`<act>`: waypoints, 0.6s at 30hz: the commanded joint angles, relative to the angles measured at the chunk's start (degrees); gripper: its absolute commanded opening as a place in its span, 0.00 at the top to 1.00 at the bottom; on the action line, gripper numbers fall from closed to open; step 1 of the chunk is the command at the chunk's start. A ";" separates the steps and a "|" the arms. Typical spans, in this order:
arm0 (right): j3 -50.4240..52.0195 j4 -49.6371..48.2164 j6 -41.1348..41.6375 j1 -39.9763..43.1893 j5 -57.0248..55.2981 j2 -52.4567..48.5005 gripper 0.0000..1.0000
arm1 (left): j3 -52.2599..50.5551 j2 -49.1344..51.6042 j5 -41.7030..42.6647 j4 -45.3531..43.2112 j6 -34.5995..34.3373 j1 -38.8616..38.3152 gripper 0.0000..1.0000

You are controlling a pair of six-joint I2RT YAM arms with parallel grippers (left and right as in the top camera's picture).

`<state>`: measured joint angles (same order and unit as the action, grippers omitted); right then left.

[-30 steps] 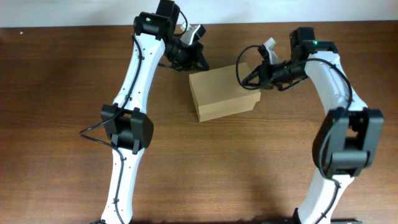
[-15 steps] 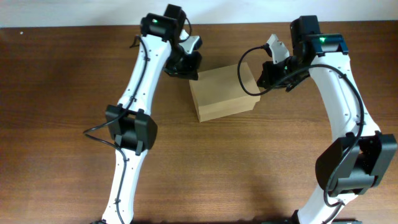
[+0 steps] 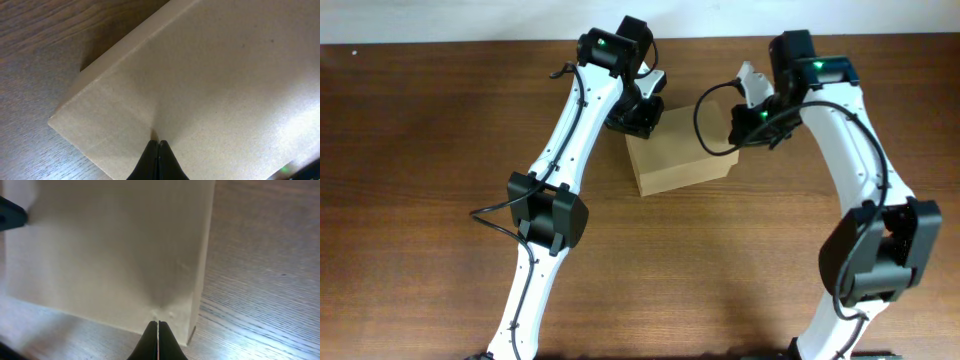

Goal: Pack container
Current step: 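Press down on the closed lid with both grippers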

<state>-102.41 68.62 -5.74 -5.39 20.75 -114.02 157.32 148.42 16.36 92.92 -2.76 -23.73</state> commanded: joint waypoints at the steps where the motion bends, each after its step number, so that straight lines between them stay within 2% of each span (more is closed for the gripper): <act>1: 0.63 -0.42 0.42 -0.94 -1.16 -2.32 0.96 | 0.79 -1.99 -3.80 0.90 0.48 -0.17 0.98; 11: 0.85 -0.28 0.44 -0.98 -1.95 -10.25 0.96 | 0.76 -1.95 -5.55 0.63 0.46 -0.20 0.98; 18: 0.83 -1.14 0.37 -0.96 -1.68 -10.27 0.96 | 0.11 -1.75 -5.73 0.50 0.46 -0.20 0.98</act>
<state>-103.15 69.06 -5.76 -5.67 20.99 -119.70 157.36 148.38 11.60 93.47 -2.76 -23.83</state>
